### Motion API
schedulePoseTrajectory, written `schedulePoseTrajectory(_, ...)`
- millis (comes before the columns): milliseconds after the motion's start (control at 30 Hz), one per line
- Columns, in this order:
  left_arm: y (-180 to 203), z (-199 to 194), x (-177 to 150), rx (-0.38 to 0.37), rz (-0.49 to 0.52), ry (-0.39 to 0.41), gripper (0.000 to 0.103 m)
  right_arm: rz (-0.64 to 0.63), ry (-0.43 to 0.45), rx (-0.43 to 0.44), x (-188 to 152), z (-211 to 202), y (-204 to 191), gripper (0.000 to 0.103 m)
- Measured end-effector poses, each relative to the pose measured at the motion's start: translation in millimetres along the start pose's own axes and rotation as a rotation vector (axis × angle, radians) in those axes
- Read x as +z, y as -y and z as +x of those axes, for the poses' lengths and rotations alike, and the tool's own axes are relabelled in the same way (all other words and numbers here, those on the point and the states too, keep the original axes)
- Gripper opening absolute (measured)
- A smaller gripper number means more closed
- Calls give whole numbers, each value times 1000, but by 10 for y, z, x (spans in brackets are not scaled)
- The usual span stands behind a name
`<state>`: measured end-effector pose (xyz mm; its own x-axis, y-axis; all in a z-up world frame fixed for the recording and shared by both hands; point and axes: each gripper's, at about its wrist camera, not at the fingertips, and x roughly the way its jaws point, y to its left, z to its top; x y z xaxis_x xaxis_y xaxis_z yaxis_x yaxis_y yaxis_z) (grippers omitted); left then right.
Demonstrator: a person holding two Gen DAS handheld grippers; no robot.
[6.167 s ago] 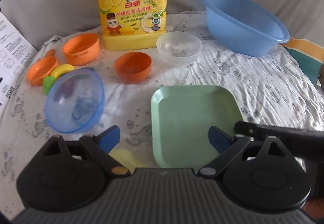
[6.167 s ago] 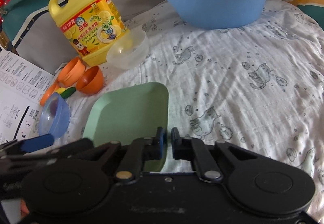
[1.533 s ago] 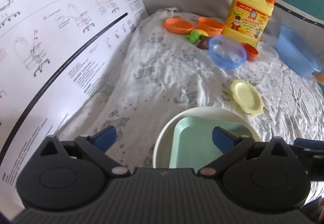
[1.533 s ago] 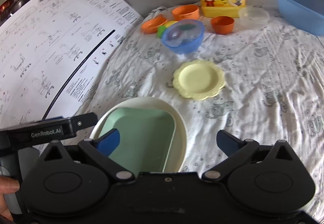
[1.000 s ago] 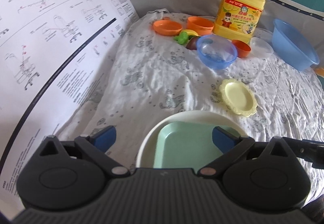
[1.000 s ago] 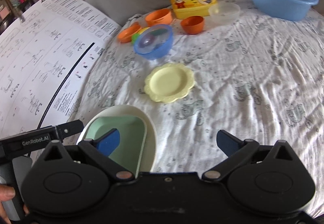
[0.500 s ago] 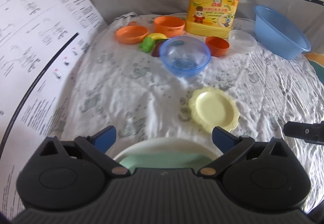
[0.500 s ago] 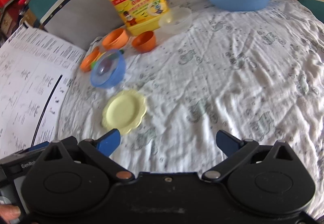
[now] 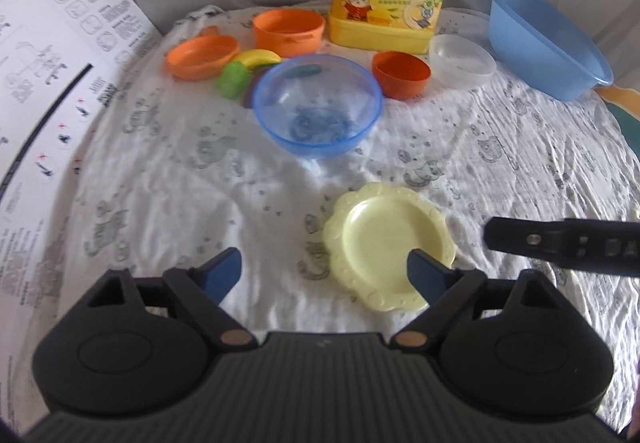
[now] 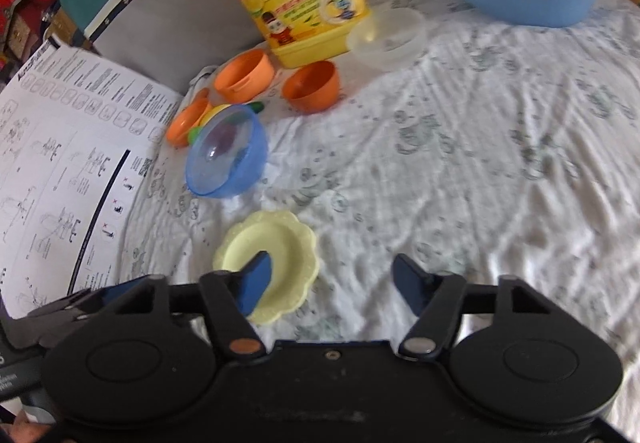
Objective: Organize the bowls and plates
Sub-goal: 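Grasp the yellow scalloped plate rim with the right gripper and lift it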
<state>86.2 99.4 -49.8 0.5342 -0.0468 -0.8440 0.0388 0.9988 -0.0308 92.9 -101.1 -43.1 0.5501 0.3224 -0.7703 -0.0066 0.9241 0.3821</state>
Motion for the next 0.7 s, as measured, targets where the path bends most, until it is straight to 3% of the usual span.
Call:
schedulePoseTrajectory(67, 29, 81, 15, -25, 5, -26, 71, -12, -15, 10, 22, 96, -28, 49)
schedulePoseTrajectory(267, 102, 260, 24, -69, 20, -69, 41, -12, -57, 31, 34, 294, -25, 38)
schedulePoseTrajectory(533, 48, 309, 30, -94, 18, -54, 40, -45, -38, 36, 23, 416, -69, 32)
schedulePoseTrajectory(633, 60, 297, 16, -91, 35, -50, 40, -62, -47, 51, 9, 466, -146, 23)
schedulePoseTrajectory(700, 52, 287, 4, -92, 37, -46, 40, -85, -41, 42, 9, 485, -188, 23)
